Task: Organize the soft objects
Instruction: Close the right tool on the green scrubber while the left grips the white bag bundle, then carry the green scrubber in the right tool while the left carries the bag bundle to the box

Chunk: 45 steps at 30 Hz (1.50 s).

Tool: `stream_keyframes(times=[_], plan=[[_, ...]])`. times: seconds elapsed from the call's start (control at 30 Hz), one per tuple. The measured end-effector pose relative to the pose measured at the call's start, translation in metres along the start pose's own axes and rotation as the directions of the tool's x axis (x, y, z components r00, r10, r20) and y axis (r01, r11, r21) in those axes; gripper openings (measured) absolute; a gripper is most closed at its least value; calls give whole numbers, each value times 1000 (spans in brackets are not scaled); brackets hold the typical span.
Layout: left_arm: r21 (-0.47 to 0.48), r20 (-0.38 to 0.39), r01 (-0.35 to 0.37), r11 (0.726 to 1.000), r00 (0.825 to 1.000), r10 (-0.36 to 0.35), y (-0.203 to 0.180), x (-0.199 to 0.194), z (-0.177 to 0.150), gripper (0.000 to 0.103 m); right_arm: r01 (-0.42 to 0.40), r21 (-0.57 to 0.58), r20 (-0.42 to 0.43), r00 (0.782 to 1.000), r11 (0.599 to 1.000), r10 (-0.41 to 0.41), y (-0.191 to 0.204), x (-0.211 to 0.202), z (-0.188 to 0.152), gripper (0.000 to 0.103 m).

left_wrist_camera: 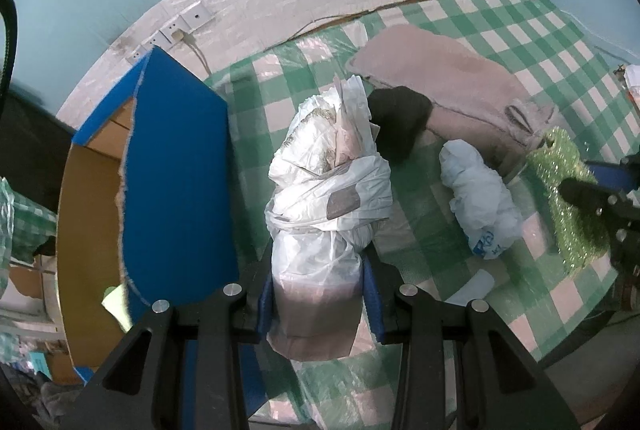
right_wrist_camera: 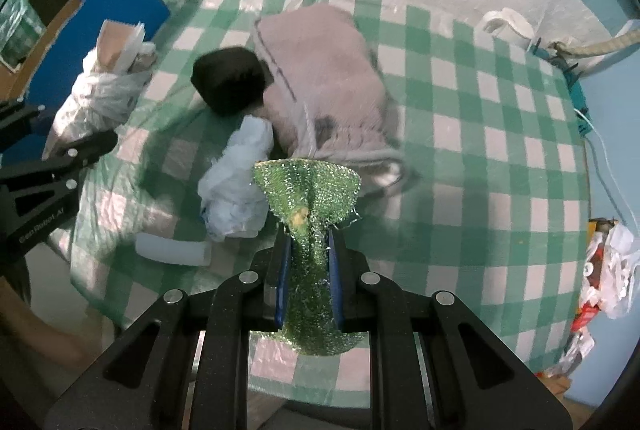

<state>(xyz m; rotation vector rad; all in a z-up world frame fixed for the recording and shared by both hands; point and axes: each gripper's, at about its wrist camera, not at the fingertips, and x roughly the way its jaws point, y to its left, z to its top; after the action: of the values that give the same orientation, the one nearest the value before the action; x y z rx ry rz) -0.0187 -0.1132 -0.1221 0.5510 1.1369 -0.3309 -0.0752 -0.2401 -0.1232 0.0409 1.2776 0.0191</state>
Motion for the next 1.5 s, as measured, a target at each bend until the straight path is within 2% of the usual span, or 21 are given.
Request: stream_keyframes(times=[0.23, 0.6, 1.07, 1.5], plan=[[-9, 46, -18, 1000, 999, 18, 9, -20, -2, 38, -8, -7, 46, 999, 1000, 9, -10, -31, 9, 15], [-57, 97, -32, 998, 995, 37, 40, -46, -6, 38, -23, -56, 95, 995, 998, 28, 14, -57, 26, 15], [-155, 122, -52, 987, 990, 71, 100, -57, -24, 38, -43, -137, 120, 991, 990, 60, 66, -70, 59, 15], [-268, 103, -55, 962, 991, 85, 163, -49, -47, 38, -71, -226, 119, 988, 972, 100, 133, -72, 93, 15]])
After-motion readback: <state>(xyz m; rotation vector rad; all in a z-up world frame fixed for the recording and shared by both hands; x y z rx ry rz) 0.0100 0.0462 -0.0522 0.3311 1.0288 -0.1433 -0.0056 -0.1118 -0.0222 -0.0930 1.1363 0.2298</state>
